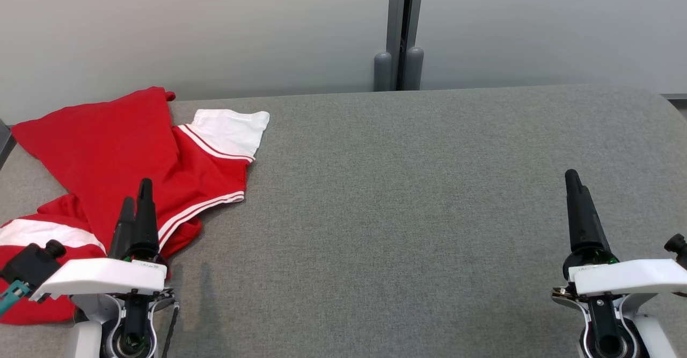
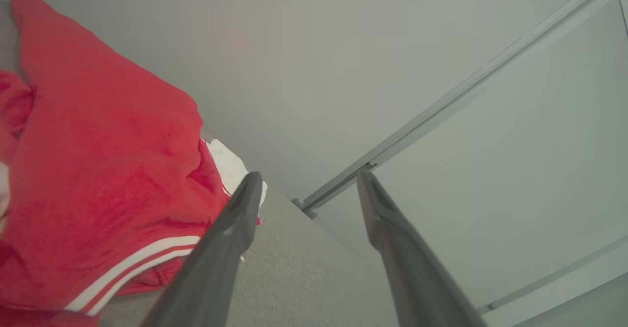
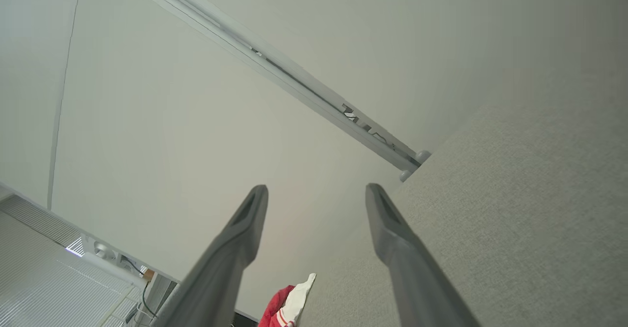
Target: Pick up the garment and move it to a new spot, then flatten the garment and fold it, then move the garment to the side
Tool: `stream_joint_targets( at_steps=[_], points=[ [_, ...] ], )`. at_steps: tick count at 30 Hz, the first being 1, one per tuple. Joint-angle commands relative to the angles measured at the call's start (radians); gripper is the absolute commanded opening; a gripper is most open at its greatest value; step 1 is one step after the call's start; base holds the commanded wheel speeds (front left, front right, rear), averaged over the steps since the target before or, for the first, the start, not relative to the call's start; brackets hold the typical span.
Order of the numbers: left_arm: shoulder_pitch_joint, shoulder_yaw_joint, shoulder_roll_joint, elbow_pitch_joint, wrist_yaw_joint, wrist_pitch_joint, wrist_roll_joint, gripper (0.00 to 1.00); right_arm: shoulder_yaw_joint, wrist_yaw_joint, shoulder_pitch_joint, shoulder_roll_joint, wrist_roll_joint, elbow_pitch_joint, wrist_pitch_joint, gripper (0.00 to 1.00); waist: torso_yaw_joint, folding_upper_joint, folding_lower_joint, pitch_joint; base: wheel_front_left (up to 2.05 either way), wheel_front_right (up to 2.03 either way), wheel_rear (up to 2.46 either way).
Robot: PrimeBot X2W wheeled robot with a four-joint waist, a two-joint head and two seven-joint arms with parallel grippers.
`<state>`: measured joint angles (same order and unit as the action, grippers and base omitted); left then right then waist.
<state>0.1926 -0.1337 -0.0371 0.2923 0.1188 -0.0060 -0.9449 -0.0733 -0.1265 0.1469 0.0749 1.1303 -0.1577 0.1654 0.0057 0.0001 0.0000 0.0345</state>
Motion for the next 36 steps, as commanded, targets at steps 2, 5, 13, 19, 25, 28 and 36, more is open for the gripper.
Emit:
stream_joint_targets(
  at_steps=[2, 5, 13, 19, 25, 28, 36],
  points=[
    [0.017, 0.013, -0.01, -0.026, -0.008, -0.018, 0.063, 1.0, 0.006, -0.005, 0.023, 0.01, -0.076, 0.016, 0.011, 1.0, 0.001, -0.0001, 0.0, 0.001, 0.0, 0.0, 0.0],
    [0.012, 0.026, -0.01, -0.028, -0.015, -0.031, 0.124, 1.0, 0.003, -0.005, 0.023, 0.013, -0.141, 0.017, 0.016, 1.0, 0.002, -0.0001, 0.0, 0.001, 0.0, 0.0, 0.0],
    [0.007, 0.056, -0.011, -0.019, -0.042, -0.069, 0.295, 1.0, -0.002, -0.005, 0.016, 0.021, -0.323, 0.007, 0.03, 1.0, 0.004, -0.0001, 0.0, 0.002, 0.0, 0.0, 0.0],
    [0.007, 0.073, -0.011, -0.02, -0.052, -0.088, 0.363, 1.0, 0.008, -0.005, 0.013, 0.019, -0.405, 0.001, 0.037, 1.0, 0.005, -0.0001, 0.0, 0.002, 0.0, 0.0, 0.0],
    [0.008, 0.092, -0.012, -0.02, -0.064, -0.111, 0.437, 1.0, 0.015, -0.005, 0.013, 0.016, -0.476, -0.001, 0.045, 1.0, 0.005, -0.0001, 0.0, 0.004, 0.0, 0.0, 0.0],
    [0.009, 0.098, -0.012, -0.019, -0.065, -0.121, 0.466, 1.0, 0.019, -0.006, 0.014, 0.016, -0.509, 0.001, 0.049, 1.0, 0.005, -0.0001, 0.0, 0.006, 0.0, 0.0, 0.0],
    [0.013, 0.113, -0.013, -0.02, -0.07, -0.149, 0.548, 1.0, 0.022, -0.006, 0.015, 0.018, -0.583, 0.008, 0.059, 1.0, 0.008, -0.0001, 0.0, 0.006, 0.0, 0.0, 0.0]
  ],
)
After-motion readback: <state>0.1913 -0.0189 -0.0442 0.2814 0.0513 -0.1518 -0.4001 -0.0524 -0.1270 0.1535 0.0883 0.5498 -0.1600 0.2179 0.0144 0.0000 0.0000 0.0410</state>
